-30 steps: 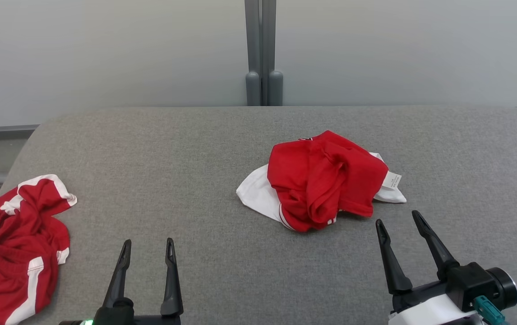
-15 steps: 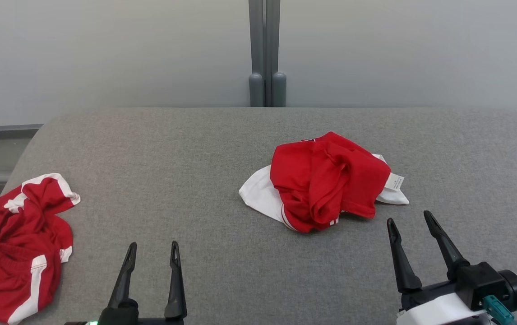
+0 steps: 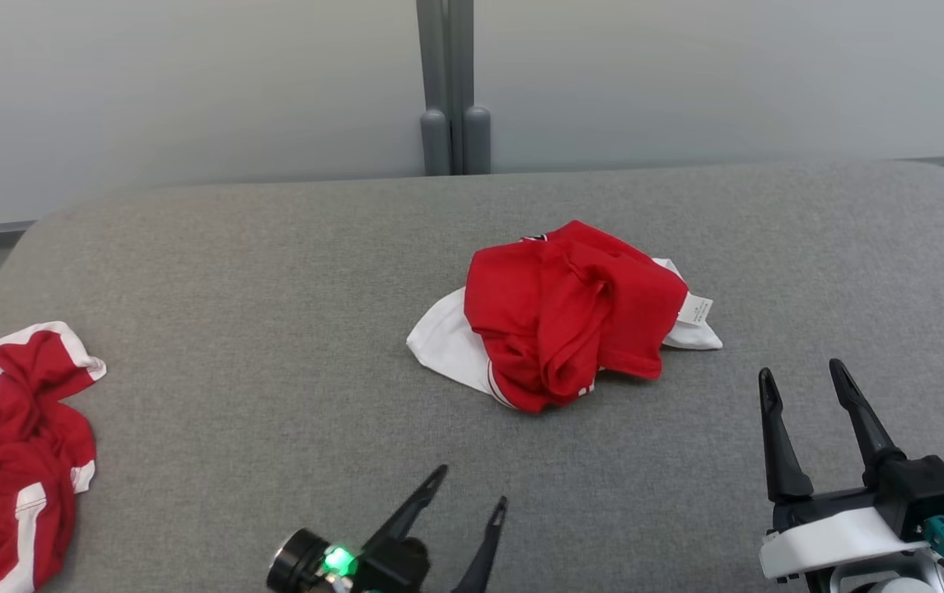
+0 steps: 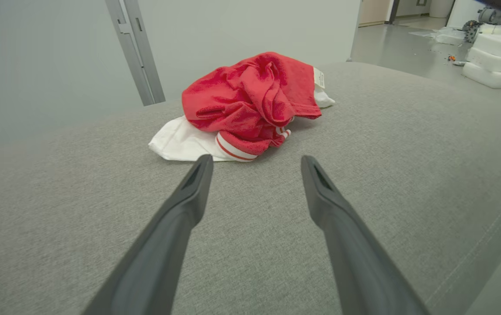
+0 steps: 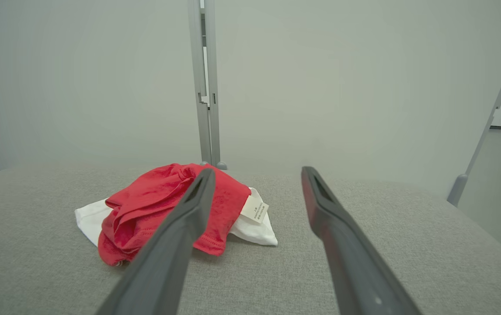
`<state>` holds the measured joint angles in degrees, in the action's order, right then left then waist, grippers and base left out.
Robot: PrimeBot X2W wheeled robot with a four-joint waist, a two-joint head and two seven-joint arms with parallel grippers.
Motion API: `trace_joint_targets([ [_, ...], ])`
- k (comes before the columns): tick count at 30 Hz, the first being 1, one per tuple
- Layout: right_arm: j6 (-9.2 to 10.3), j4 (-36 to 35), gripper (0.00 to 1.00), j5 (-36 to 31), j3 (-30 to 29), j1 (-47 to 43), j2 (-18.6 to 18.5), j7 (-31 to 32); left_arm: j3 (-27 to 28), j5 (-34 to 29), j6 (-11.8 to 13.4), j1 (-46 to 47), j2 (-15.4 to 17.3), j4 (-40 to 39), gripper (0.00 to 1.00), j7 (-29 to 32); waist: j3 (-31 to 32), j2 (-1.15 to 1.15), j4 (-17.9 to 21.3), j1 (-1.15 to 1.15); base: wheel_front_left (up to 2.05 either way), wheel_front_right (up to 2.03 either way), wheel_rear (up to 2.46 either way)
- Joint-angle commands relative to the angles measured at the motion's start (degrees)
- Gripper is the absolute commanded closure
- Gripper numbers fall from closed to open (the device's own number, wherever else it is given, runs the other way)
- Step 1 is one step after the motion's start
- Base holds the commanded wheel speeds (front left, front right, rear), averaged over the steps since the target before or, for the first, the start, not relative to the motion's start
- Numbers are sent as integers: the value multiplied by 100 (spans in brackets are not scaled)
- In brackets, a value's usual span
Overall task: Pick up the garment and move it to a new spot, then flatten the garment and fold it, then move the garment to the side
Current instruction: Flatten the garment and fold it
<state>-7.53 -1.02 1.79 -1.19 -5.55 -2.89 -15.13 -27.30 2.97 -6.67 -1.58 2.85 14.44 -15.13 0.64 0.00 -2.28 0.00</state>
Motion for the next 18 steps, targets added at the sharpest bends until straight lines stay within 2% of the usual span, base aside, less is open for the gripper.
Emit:
trace_joint_targets([
  [1,8,-2,0,-59,21,110,0,-3,-212,-17,-42,339,8,175,0,-4,-343,0,299,0,0,0,0],
  [4,9,-49,0,-80,8,314,-4,-3,-747,-21,-70,979,17,683,0,-3,-684,0,493,0,0,0,0],
  [9,9,-61,0,-77,-50,575,-4,-3,-1615,444,-75,2017,21,1442,0,-2,-1145,0,823,0,0,0,0],
  [18,9,-151,0,9,-151,1012,0,-3,-2041,807,-76,3303,19,2250,0,-4,-1838,0,1179,0,0,0,0],
])
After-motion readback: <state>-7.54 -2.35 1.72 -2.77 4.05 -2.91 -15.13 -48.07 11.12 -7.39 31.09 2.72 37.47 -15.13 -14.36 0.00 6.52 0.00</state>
